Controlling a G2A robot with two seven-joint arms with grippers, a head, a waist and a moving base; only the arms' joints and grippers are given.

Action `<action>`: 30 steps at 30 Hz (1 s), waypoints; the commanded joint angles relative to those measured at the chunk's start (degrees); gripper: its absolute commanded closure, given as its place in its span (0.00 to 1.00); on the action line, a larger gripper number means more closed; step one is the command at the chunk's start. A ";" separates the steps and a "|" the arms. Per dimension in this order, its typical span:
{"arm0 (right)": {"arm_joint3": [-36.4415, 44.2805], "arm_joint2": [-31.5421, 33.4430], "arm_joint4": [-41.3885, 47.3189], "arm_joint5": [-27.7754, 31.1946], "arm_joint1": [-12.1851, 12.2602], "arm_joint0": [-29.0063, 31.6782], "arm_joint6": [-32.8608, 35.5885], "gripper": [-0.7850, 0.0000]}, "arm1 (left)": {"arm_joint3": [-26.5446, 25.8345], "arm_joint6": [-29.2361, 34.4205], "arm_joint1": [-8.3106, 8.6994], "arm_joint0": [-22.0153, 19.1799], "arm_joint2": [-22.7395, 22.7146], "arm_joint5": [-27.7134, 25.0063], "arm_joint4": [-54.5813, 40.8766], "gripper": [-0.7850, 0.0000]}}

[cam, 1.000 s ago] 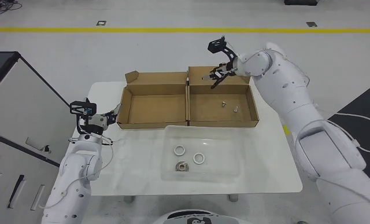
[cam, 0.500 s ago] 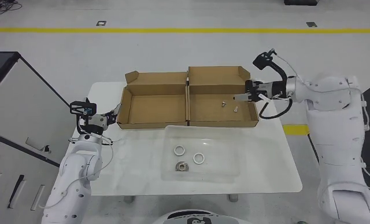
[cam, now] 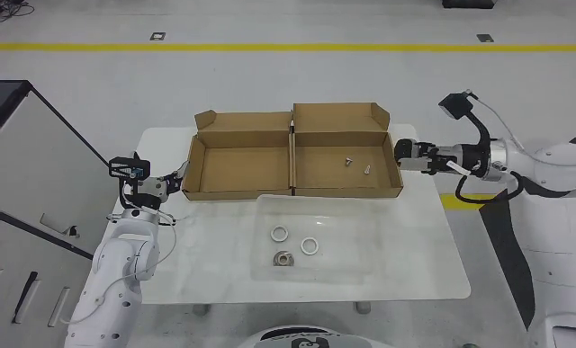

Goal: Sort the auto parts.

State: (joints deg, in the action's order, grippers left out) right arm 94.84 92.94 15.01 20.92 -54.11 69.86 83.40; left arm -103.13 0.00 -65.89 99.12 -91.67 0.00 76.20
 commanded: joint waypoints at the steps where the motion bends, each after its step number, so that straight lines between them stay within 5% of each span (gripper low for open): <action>1: -0.05 0.02 -0.16 -0.04 -0.05 -0.05 0.04 0.00 | 0.00 0.00 0.00 0.00 0.00 0.00 0.00 0.00; 19: -0.05 0.02 -0.16 -0.04 -0.05 -0.05 0.04 0.00 | -0.40 0.28 0.03 -0.14 -0.06 -0.14 0.44 0.00; 22: -0.05 0.02 -0.16 -0.04 -0.05 -0.05 0.04 0.00 | -4.96 3.60 0.25 -0.77 0.26 -3.14 2.97 0.00; 30: -0.05 0.02 -0.16 -0.04 -0.05 -0.05 0.04 0.00 | -17.17 26.28 0.79 -6.23 5.72 -15.84 6.80 0.00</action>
State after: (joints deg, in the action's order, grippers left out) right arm 94.79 92.96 14.85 20.88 -54.17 69.81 83.44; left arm -119.43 23.22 -65.10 93.76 -86.87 -14.90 82.98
